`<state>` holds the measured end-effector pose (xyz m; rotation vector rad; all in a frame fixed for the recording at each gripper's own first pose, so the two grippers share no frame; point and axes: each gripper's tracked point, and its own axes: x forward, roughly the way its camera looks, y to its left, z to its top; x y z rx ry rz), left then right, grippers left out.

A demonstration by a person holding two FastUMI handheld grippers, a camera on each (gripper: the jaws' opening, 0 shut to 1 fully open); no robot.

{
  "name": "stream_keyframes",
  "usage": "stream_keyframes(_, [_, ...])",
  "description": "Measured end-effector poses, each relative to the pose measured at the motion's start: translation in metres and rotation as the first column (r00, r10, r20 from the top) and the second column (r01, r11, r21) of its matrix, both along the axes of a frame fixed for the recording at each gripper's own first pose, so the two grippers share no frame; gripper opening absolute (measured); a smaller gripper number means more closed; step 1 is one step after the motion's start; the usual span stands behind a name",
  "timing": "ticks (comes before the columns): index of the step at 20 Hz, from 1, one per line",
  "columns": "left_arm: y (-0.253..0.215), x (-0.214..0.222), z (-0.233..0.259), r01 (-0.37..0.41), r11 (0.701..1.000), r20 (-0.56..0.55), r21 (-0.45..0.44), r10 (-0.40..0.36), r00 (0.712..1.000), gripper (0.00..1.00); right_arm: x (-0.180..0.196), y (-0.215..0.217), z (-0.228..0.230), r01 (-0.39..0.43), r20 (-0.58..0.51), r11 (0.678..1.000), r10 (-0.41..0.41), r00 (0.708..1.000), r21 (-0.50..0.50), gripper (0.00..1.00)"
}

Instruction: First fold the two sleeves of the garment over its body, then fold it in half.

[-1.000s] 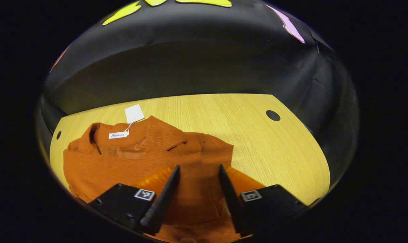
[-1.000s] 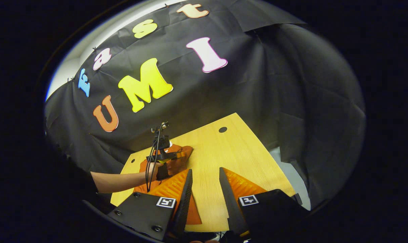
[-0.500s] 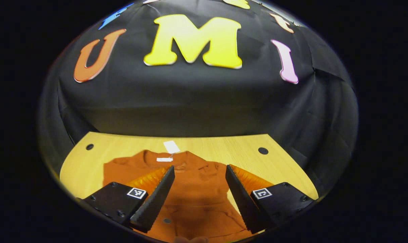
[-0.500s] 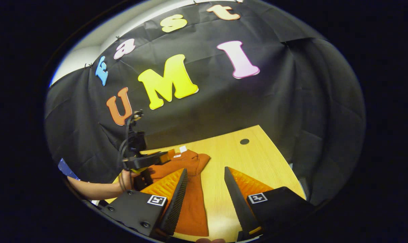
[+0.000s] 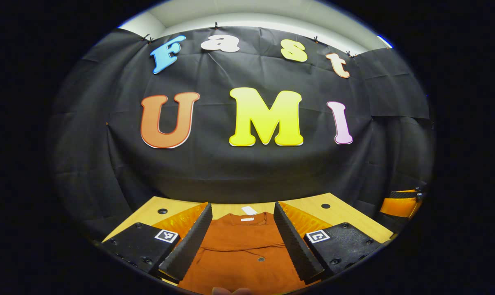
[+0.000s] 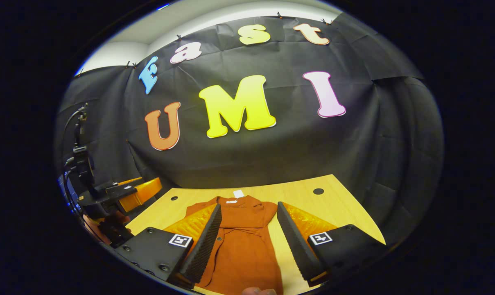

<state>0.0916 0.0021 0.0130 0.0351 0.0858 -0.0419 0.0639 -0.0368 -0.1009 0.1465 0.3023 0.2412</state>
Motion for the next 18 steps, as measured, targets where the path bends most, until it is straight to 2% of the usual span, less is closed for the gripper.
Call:
stream_keyframes(1, [0.005,-0.011,0.004,0.014,1.000,0.017,-0.003,-0.014,1.000,0.97,-0.006,0.010,-0.002,-0.005,0.000,1.000,0.005,1.000,-0.007,0.88])
stream_keyframes(3, [0.015,-0.026,0.003,0.032,0.999,0.031,-0.006,-0.031,0.999,1.00,-0.018,0.022,-0.003,-0.009,0.006,1.000,0.009,1.000,-0.026,0.88])
stream_keyframes(4, [0.019,-0.031,0.000,0.041,0.999,0.029,-0.019,-0.041,0.999,0.97,-0.025,0.024,-0.003,-0.012,0.008,0.999,0.012,1.000,-0.034,0.88])
stream_keyframes(7, [0.035,-0.049,-0.024,0.074,0.993,-0.048,-0.090,-0.078,0.996,0.98,-0.043,0.023,-0.018,-0.041,-0.054,0.999,0.040,0.998,-0.027,0.88])
stream_keyframes(8, [0.023,-0.072,-0.082,0.075,0.993,-0.085,-0.096,-0.083,0.993,0.98,-0.048,0.014,-0.025,-0.037,-0.080,0.999,0.034,0.996,-0.032,0.88])
stream_keyframes(11, [0.062,-0.097,-0.131,0.075,0.989,-0.209,-0.124,-0.100,0.973,0.98,-0.061,-0.024,-0.053,-0.009,-0.147,0.997,-0.004,0.989,-0.083,0.88])
stream_keyframes(14, [0.093,-0.137,-0.192,0.107,0.981,-0.378,-0.162,-0.162,0.911,0.97,-0.082,-0.053,-0.101,-0.009,-0.250,0.988,-0.031,0.968,-0.156,0.88])
stream_keyframes(18, [0.126,-0.205,-0.273,0.061,0.956,-0.593,-0.288,-0.228,0.772,0.98,-0.115,-0.072,-0.163,-0.006,-0.409,0.986,-0.064,0.910,-0.166,0.88])
